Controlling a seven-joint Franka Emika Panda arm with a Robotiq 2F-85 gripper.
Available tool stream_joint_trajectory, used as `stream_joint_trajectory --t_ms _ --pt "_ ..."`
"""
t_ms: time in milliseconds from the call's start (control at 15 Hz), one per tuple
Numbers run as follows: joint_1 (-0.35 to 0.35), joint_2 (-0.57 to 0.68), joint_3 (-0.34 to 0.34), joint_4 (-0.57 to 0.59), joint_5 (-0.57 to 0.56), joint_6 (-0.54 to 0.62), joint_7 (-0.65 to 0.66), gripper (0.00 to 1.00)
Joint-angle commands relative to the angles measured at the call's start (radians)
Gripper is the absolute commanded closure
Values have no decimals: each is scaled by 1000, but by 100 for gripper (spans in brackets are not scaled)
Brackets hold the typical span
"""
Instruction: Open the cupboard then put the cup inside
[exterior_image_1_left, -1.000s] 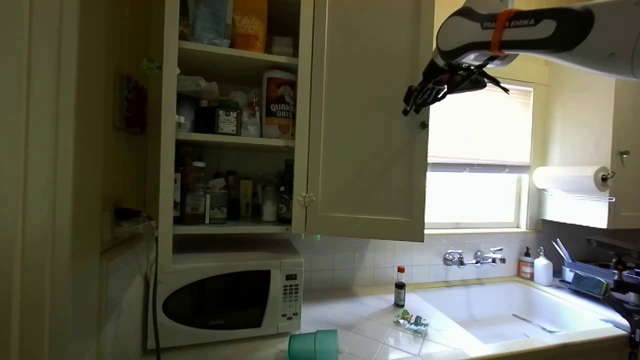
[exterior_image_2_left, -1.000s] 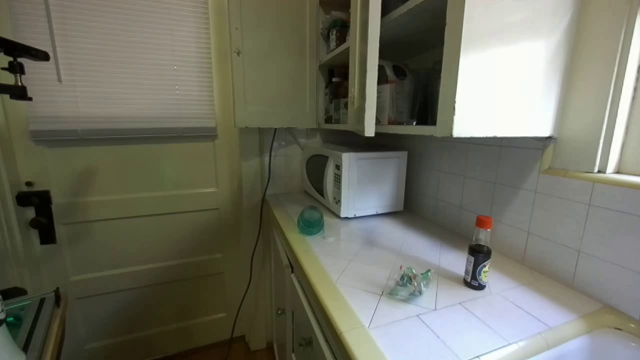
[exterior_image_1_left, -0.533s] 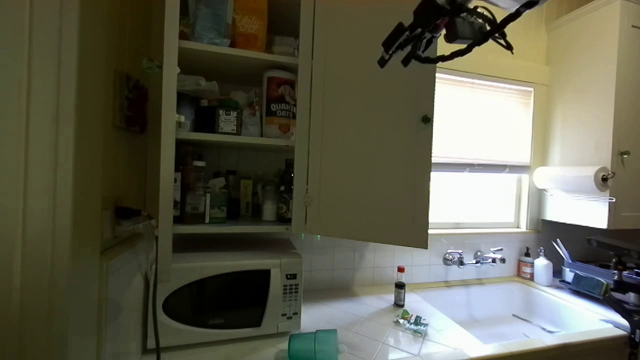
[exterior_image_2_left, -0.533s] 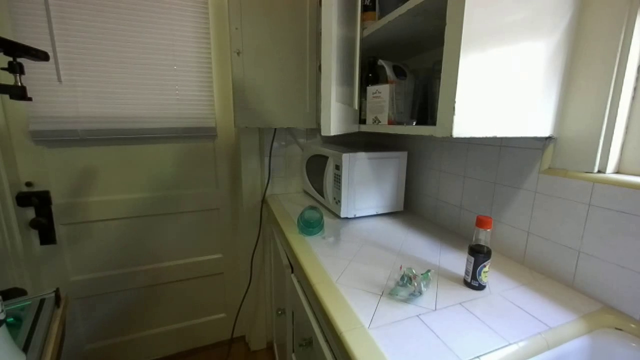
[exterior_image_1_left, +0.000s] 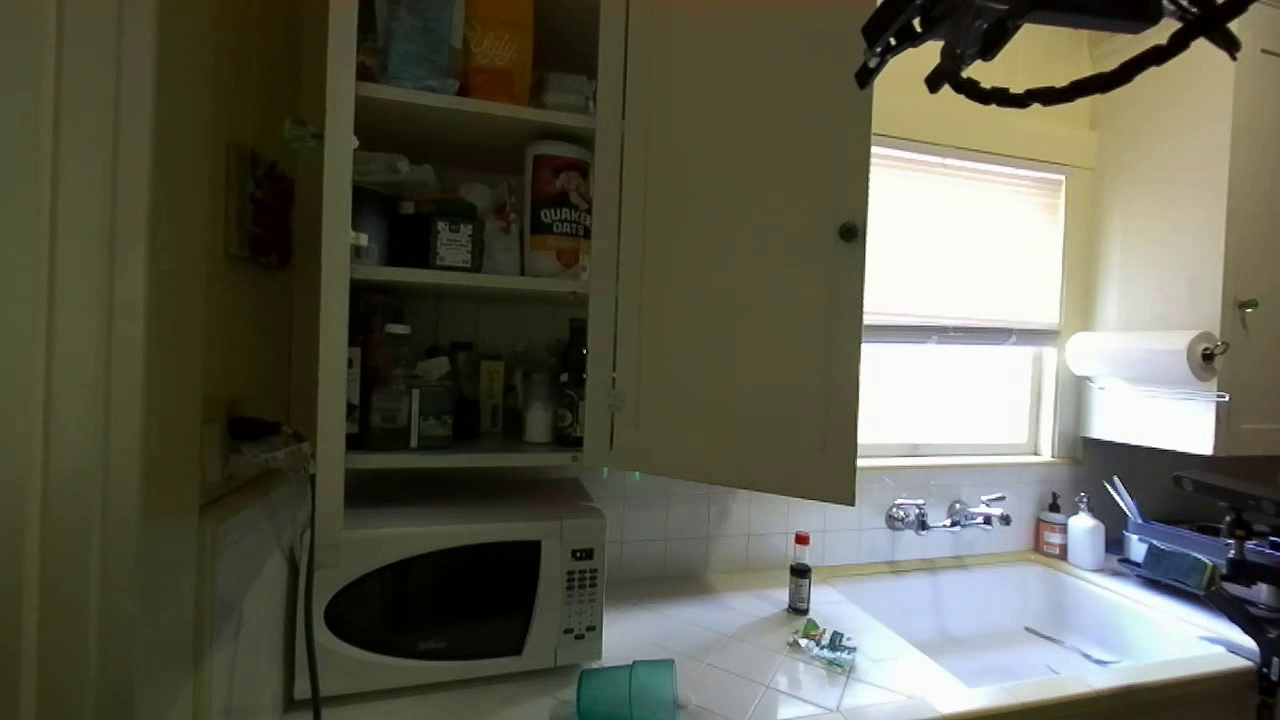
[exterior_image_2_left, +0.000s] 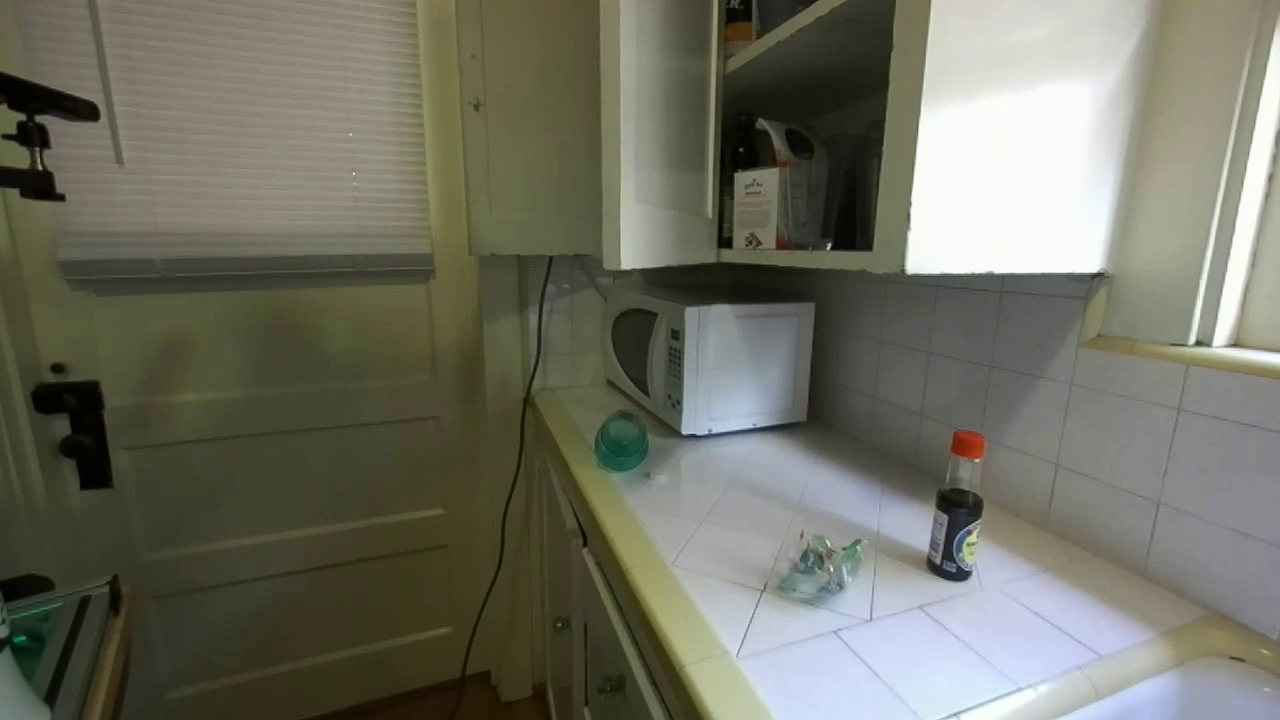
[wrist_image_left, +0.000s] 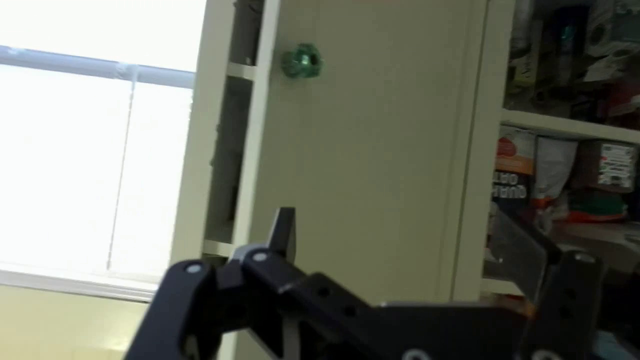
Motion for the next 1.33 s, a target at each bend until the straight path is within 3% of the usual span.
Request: stream_joint_trajectory --t_ms 0,267,467,667,1267 --pt "-106 -80 -36 -102 -34 44 104 0" --pt "-226 -53 -79 -133 -53 141 199 0" --pt "-198 6 -145 -141 -13 268 119 0" --pt "-57 61 -247 -130 95 334 -74 0" --pt "297 76 -438 -108 348 293 -611 0"
